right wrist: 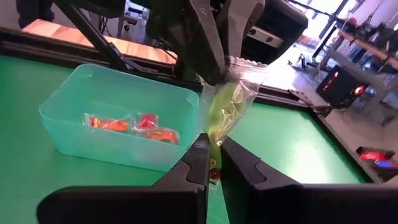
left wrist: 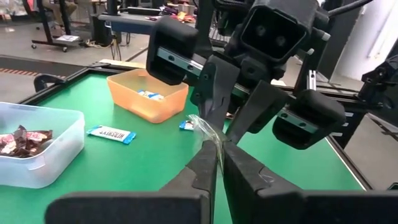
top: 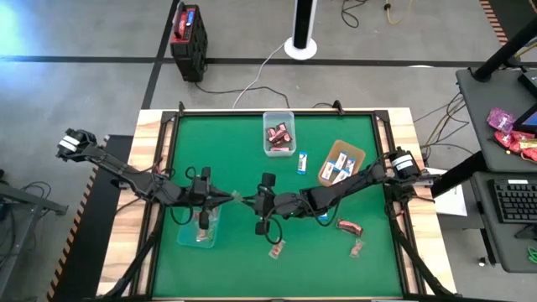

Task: Sort candy by brand, put in halloween buckets
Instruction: Put the green gummy candy into the blue bin

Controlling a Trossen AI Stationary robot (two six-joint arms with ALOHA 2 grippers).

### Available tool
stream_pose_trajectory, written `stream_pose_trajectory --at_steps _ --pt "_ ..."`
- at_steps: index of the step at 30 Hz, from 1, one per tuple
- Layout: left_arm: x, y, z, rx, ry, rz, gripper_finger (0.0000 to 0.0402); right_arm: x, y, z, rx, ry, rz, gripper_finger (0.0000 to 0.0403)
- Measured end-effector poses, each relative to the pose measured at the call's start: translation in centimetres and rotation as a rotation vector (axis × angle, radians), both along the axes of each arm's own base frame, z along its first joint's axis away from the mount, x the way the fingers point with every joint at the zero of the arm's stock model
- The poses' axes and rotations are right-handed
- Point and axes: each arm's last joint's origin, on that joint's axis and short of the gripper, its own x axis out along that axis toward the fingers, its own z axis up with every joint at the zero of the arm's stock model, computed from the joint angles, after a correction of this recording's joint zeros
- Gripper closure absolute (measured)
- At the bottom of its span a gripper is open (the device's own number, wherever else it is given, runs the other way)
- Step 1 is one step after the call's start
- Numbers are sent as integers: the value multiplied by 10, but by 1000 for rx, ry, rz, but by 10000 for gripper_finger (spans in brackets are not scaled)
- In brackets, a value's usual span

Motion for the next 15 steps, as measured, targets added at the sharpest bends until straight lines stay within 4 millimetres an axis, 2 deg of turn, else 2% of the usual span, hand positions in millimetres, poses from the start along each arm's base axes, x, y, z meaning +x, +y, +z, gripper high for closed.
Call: stream_pose_trajectory --at_steps 4,10,13,15 --pt "0 0 0 0 0 2 400 0 0 -1 59 2 -17 361" --pt "-2 1 3 -2 0 -5 401 3 1 8 105 38 -36 286" --pt "-4 0 14 -13 57 -38 402 6 1 14 95 100 -42 253" --pt "-6 0 24 -20 157 -53 402 7 2 19 100 138 -50 236"
